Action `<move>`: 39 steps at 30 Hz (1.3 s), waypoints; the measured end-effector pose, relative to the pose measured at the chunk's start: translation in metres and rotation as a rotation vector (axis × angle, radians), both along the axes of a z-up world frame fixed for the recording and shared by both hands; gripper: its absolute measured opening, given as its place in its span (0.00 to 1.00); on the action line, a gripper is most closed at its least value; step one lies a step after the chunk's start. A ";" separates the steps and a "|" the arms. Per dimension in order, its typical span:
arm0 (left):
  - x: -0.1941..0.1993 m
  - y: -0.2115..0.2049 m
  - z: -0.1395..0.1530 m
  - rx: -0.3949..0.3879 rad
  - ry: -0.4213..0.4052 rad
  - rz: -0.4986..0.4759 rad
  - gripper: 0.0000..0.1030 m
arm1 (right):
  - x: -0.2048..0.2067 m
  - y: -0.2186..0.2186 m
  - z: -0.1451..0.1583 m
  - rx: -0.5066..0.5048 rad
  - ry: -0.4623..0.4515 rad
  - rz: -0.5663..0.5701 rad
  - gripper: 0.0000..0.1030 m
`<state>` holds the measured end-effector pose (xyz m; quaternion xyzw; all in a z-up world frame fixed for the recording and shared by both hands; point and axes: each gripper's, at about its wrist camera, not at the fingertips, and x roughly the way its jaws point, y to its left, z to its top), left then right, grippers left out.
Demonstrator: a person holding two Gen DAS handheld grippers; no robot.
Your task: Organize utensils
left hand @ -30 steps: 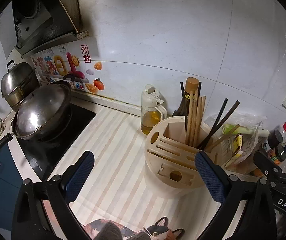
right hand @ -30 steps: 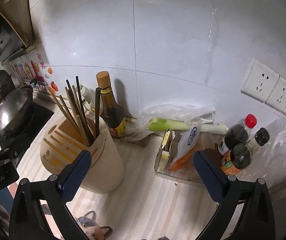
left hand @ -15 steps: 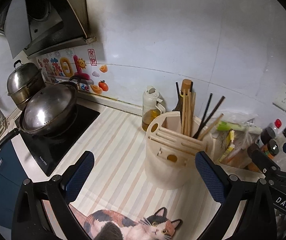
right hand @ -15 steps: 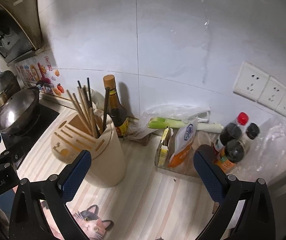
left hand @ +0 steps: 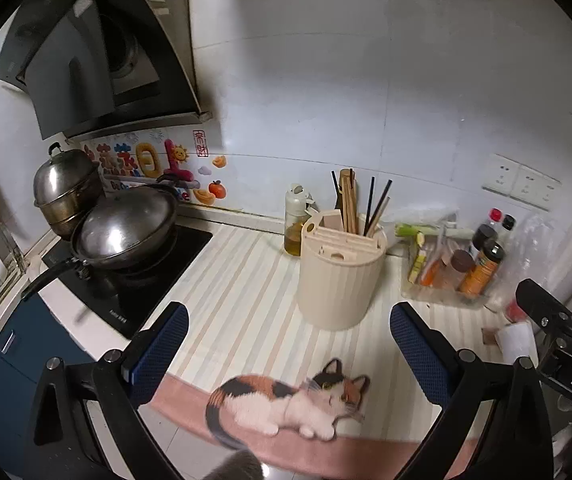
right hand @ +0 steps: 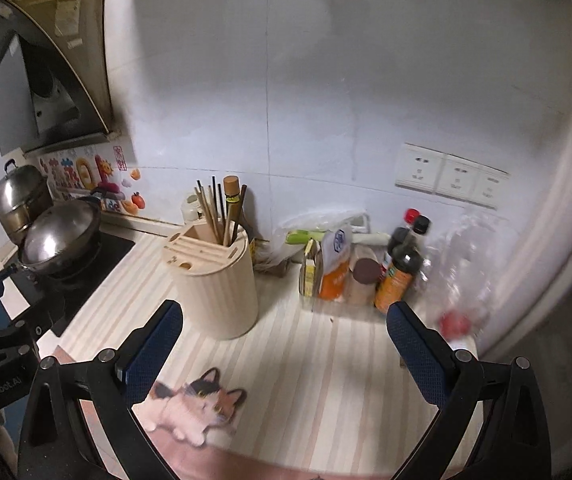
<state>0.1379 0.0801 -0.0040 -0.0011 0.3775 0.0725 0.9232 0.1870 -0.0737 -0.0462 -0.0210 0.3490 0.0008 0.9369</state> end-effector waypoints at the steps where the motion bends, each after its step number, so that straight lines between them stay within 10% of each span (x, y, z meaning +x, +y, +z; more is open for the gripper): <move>1: -0.011 0.002 0.005 -0.002 -0.004 -0.006 1.00 | -0.015 0.002 0.006 -0.002 -0.007 -0.009 1.00; 17: -0.106 0.013 0.055 -0.015 0.016 -0.032 1.00 | -0.142 0.018 0.070 0.008 -0.015 -0.046 1.00; 39: -0.119 0.011 0.065 0.004 -0.025 0.011 1.00 | -0.141 0.016 0.084 -0.004 -0.057 -0.024 1.00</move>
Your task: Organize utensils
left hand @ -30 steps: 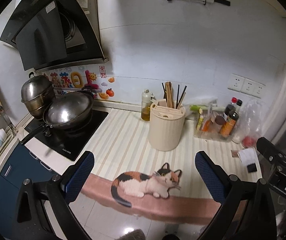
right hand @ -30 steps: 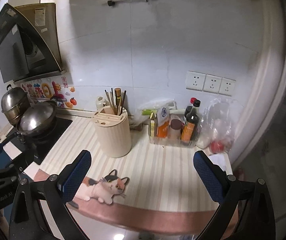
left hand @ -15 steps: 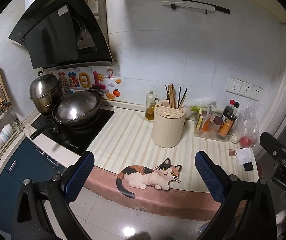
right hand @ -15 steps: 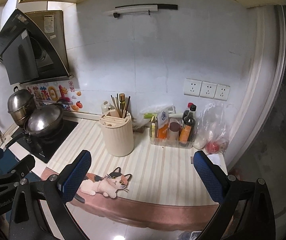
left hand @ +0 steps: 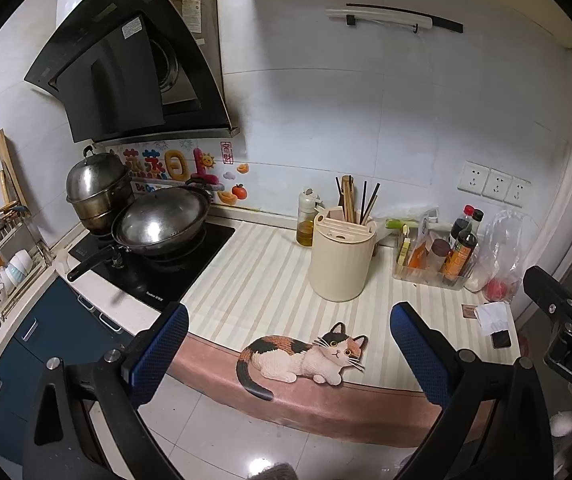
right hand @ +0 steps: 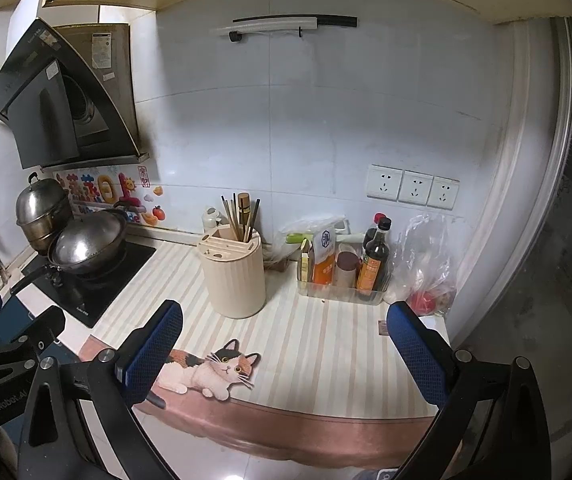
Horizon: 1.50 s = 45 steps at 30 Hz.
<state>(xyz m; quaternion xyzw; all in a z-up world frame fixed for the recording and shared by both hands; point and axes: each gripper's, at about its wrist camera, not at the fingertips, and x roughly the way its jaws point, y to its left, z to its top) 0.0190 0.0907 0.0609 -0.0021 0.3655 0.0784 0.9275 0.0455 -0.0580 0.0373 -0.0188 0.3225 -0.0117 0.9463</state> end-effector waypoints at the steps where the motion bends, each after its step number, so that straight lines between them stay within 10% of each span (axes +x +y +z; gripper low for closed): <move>1: 0.000 0.000 0.000 0.001 0.000 -0.001 1.00 | 0.000 0.000 0.000 0.001 0.000 0.001 1.00; 45: -0.011 -0.006 0.015 -0.006 -0.028 -0.023 1.00 | -0.015 -0.002 0.004 0.003 -0.003 -0.002 1.00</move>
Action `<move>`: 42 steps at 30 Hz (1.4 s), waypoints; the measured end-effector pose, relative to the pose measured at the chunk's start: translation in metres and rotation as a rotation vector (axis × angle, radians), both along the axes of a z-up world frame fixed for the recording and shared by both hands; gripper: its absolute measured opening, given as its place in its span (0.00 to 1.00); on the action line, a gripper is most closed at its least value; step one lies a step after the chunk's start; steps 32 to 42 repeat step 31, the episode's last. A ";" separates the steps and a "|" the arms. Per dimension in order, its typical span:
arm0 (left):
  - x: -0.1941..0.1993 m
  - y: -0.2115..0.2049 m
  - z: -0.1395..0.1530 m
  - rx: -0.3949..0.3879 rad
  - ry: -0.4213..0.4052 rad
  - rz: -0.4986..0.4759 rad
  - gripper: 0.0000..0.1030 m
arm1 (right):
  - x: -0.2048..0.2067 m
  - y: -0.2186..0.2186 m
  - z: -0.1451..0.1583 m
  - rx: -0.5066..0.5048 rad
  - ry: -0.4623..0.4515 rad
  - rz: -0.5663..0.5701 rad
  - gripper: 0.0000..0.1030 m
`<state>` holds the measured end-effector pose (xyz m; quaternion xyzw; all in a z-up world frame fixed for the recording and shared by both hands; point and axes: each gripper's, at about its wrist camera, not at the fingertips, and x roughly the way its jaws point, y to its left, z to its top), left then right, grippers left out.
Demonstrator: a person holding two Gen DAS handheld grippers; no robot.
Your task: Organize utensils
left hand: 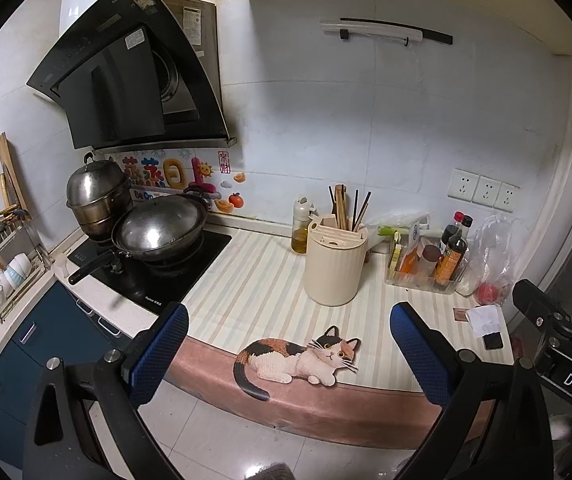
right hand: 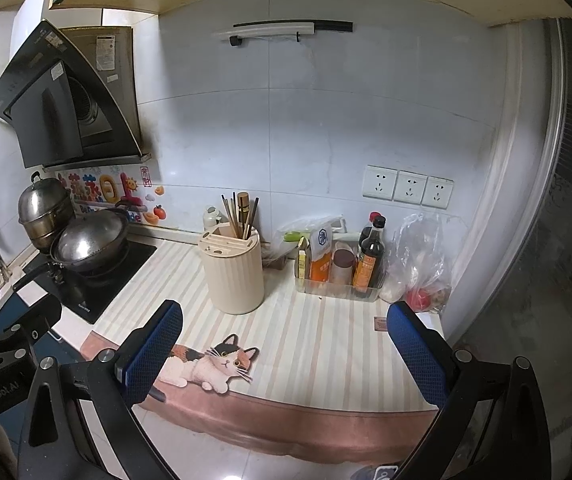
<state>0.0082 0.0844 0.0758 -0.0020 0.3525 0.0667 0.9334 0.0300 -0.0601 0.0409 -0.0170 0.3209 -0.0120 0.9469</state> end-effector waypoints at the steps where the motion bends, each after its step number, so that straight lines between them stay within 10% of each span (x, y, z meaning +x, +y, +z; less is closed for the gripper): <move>1: -0.001 0.000 0.002 0.000 -0.001 -0.001 1.00 | 0.000 0.000 0.000 0.001 -0.001 0.000 1.00; 42: -0.003 0.000 0.011 -0.007 -0.013 -0.014 1.00 | -0.009 -0.008 0.004 -0.005 -0.008 -0.006 1.00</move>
